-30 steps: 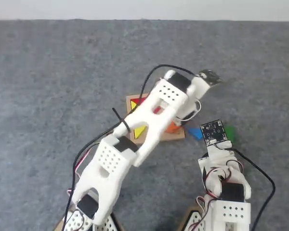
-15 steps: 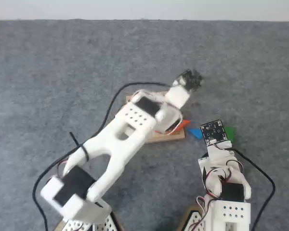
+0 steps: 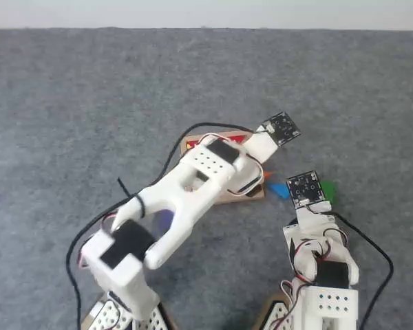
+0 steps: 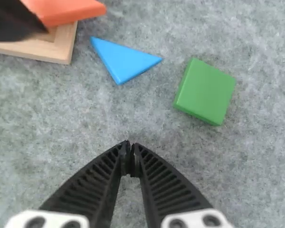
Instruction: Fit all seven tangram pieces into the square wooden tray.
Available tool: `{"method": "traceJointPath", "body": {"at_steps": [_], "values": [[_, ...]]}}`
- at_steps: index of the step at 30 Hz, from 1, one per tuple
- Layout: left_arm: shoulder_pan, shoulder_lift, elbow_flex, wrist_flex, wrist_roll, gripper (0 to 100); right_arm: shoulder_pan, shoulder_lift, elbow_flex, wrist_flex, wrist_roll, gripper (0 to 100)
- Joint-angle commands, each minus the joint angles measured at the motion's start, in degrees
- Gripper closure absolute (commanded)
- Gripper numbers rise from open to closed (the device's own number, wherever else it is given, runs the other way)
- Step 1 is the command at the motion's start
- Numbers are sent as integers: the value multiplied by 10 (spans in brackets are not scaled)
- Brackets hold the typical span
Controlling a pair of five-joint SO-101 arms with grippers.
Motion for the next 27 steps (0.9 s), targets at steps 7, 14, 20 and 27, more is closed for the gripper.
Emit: {"method": "traceJointPath", "body": {"at_steps": [7, 14, 20, 27], "values": [[5, 55, -97, -3, -7, 791, -1, -7, 9, 1, 5, 991], [-30, 103, -159, -1, -18, 791, -1, -7, 9, 1, 5, 991], [-85, 112, -195, 0, -40, 791, -1, -7, 9, 1, 5, 991], [-98, 103, -202, 0, -43, 791, -1, -7, 9, 1, 5, 991]]}}
